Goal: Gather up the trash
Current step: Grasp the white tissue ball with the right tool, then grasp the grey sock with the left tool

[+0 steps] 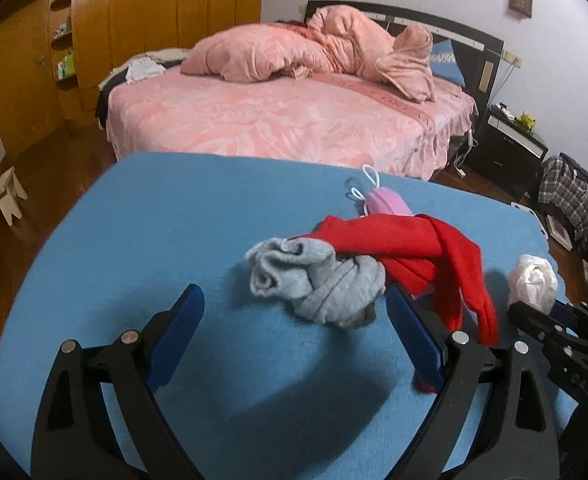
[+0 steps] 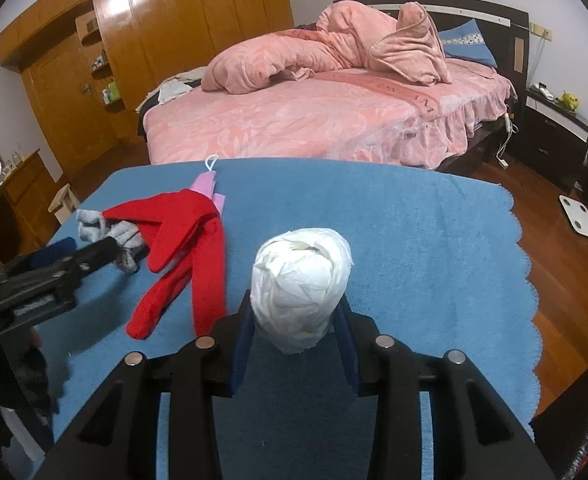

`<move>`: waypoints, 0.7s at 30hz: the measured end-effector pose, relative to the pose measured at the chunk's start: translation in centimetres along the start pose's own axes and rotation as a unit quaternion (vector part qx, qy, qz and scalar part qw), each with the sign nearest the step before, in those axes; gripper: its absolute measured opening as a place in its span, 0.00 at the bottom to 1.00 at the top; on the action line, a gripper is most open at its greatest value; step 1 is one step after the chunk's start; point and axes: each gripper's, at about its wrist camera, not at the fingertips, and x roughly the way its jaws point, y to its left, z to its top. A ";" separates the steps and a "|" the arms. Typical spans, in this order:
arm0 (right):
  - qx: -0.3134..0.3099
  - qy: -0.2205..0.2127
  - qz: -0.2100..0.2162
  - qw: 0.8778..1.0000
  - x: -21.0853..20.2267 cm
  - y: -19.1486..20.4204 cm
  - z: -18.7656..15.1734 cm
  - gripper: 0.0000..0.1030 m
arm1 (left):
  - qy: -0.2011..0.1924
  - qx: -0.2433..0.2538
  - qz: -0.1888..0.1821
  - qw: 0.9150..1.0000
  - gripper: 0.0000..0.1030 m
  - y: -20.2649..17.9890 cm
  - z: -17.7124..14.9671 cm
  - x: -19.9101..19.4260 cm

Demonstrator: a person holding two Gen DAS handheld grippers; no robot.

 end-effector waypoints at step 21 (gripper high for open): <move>0.004 0.007 -0.003 1.000 0.0 0.0 -0.5 0.37 | 0.002 -0.003 -0.019 1.000 0.43 0.4 -1.2 -2.1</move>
